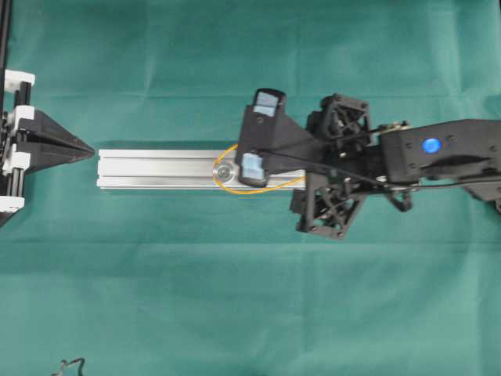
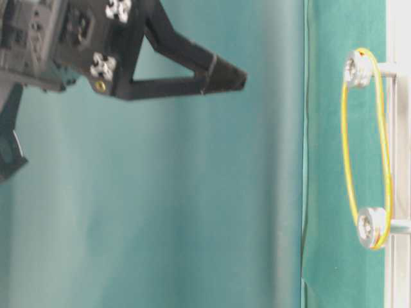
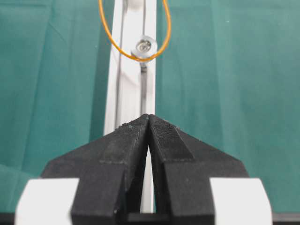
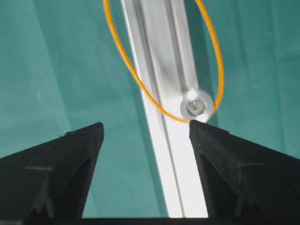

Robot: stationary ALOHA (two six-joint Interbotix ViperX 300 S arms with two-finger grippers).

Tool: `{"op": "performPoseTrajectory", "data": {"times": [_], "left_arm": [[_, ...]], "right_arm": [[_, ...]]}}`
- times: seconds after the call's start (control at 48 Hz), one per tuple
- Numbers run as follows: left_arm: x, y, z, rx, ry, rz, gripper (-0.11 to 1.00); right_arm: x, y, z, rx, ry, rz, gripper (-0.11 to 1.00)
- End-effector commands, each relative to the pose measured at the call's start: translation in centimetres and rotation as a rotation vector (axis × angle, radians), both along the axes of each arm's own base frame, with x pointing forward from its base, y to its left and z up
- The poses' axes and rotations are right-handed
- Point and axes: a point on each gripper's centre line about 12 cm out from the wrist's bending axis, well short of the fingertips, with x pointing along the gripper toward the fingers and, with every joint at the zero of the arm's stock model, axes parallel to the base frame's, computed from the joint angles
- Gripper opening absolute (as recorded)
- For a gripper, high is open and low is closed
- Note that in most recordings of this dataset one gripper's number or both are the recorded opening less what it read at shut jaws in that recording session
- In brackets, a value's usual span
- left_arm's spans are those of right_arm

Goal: Hook the rubber onto the shaft.

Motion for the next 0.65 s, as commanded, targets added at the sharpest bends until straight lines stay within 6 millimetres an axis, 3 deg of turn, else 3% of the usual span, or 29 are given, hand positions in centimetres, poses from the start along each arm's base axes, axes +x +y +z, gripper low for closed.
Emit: {"op": "performPoseTrajectory", "data": {"times": [0.0,0.625], "left_arm": [[0.2,0.0,1.3,0.002,-0.037,-0.002,0.00],[0.0,0.0,1.5,0.008,-0.048,-0.005,0.00]], "right_arm": [[-1.2,-0.2,1.6,0.003,-0.048,0.001,0.79],[-8.2,-1.0,1.0,0.013,-0.099,0.014,0.79]]}}
